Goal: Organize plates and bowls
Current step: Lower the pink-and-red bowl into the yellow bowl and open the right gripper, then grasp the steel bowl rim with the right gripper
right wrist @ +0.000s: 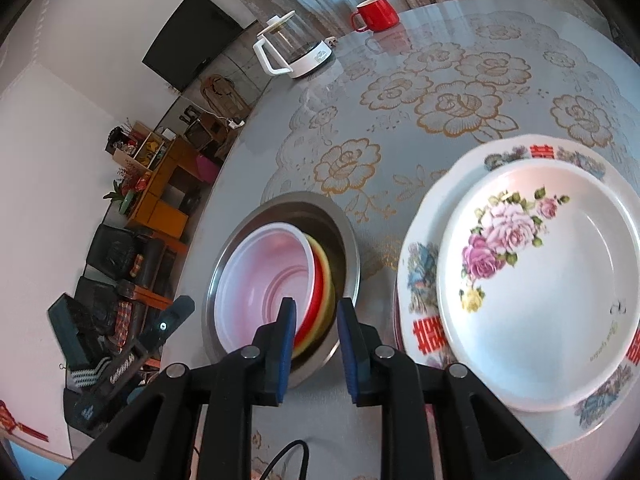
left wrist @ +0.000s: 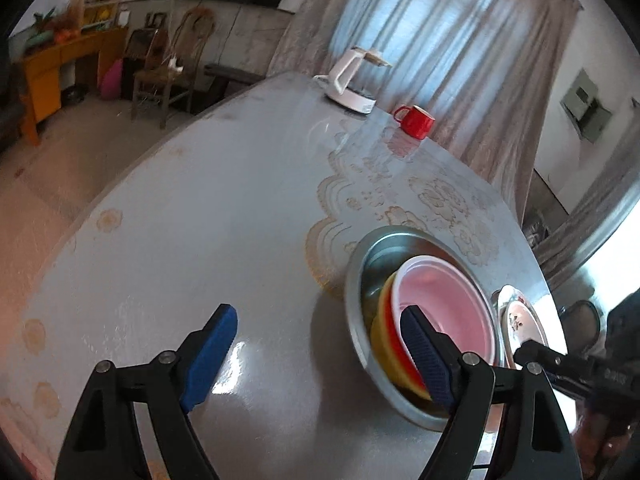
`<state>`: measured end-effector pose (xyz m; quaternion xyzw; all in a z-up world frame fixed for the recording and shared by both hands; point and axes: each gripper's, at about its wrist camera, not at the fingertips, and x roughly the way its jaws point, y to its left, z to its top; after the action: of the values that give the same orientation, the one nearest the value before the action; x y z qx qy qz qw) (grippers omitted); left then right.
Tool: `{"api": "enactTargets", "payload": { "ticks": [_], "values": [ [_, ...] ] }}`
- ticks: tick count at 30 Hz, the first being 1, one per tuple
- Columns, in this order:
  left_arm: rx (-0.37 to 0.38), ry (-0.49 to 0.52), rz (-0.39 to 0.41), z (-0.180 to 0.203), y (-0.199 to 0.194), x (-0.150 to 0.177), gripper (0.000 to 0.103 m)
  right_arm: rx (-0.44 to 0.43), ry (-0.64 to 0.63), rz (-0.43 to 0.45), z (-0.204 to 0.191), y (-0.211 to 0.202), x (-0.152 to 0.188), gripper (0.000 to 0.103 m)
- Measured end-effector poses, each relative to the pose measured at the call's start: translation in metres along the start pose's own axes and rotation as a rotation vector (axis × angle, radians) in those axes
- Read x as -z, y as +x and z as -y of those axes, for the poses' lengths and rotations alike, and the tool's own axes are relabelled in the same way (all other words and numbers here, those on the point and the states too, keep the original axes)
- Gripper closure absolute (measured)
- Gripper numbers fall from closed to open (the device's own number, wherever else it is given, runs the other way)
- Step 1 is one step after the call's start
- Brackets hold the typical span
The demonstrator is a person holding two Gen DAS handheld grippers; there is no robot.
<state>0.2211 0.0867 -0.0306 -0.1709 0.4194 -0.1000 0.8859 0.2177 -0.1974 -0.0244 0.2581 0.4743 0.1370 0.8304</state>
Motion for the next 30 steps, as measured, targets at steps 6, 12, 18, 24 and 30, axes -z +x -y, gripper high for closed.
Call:
{"api": "enactTargets", "payload": {
  "ticks": [6, 12, 18, 24, 30],
  "values": [
    [-0.008, -0.010, -0.012, -0.004, 0.004, 0.004, 0.019, 0.006, 0.007, -0.024, 0.005, 0.000, 0.011, 0.080],
    [-0.013, 0.021, -0.045, 0.002, 0.018, 0.006, 0.019, 0.031, 0.018, -0.051, 0.007, 0.014, 0.018, 0.078],
    [-0.022, 0.035, -0.055, -0.001, 0.027, 0.006, 0.018, 0.053, -0.018, -0.045, -0.004, 0.025, 0.017, 0.077],
    [-0.048, 0.021, -0.038, -0.012, 0.024, 0.004, 0.018, 0.048, -0.082, -0.057, -0.022, 0.043, 0.015, 0.078],
    [-0.087, -0.008, -0.019, -0.030, 0.019, -0.001, 0.018, 0.037, -0.180, -0.063, -0.041, 0.056, 0.012, 0.078]
  ]
}}
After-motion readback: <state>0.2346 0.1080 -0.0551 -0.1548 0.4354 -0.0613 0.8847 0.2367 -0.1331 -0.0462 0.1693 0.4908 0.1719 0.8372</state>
